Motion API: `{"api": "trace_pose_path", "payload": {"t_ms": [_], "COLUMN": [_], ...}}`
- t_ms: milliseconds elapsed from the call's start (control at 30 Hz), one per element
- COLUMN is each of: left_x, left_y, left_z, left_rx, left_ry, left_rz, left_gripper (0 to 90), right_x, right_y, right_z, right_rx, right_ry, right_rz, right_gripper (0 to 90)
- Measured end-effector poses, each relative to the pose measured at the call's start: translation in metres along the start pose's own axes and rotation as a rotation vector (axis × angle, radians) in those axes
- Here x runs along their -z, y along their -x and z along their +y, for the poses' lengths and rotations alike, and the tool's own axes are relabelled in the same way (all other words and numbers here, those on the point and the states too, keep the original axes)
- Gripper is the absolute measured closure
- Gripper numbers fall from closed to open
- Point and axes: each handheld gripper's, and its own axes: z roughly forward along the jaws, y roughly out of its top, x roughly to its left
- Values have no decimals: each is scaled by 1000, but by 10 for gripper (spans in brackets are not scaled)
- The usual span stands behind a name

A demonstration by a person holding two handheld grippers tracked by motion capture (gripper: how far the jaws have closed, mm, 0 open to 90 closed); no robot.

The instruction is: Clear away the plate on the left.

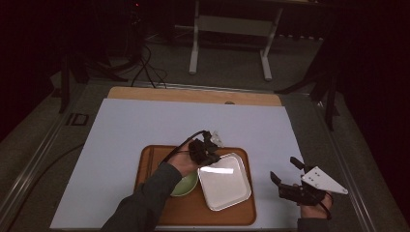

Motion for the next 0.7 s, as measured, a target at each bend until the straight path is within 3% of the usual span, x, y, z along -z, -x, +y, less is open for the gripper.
{"api": "trace_pose_path", "payload": {"t_ms": [400,567,700], "left_x": [-8,-11,-9], "left_y": [-2,-2,-3], "left_z": [-4,-5,-6], "left_rx": [12,-3,14], "left_ry": [-35,-67,-53], "left_rz": [12,34,57], "left_gripper": [873,859,800], "right_x": [1,1,1], "right_y": [0,0,0], "right_z": [0,0,0], "right_rx": [1,1,1], "right_ry": [-1,-2,-2], "right_rz": [0,0,0], "right_gripper": [138,138,138]}}
